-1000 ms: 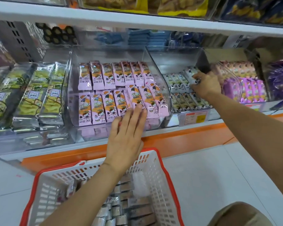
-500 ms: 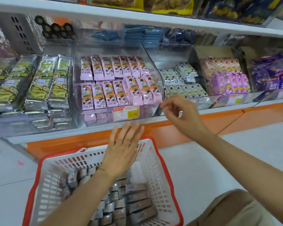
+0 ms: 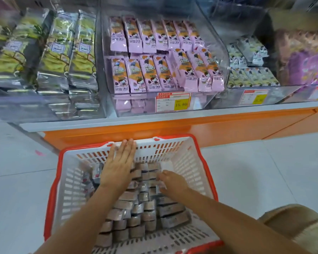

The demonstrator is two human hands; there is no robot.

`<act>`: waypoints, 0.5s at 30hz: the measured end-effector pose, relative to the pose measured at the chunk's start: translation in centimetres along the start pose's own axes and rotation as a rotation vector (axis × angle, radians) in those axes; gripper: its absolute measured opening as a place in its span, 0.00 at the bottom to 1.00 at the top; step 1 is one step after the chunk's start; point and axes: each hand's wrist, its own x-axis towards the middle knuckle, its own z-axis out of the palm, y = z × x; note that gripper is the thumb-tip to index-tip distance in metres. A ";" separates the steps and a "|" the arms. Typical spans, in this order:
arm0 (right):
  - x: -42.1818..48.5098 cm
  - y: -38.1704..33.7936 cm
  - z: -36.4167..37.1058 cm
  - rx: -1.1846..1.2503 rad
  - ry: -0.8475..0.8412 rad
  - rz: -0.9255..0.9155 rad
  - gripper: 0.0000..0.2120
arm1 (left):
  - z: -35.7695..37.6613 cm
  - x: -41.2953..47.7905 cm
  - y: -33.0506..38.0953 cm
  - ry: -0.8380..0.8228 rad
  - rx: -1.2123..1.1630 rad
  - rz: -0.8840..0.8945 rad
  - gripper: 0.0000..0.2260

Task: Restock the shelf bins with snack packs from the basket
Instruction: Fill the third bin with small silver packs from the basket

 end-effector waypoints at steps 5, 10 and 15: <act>2.3 0.9 5.4 -0.182 -0.190 0.078 0.27 | 2.0 0.2 0.4 0.033 -0.068 -0.034 0.39; 2.9 1.1 6.9 -0.372 -0.130 0.015 0.28 | 2.2 0.3 1.2 0.001 -0.080 -0.101 0.41; 2.9 1.5 7.0 -0.469 -0.152 -0.032 0.35 | 2.3 0.3 1.2 -0.035 -0.058 -0.122 0.45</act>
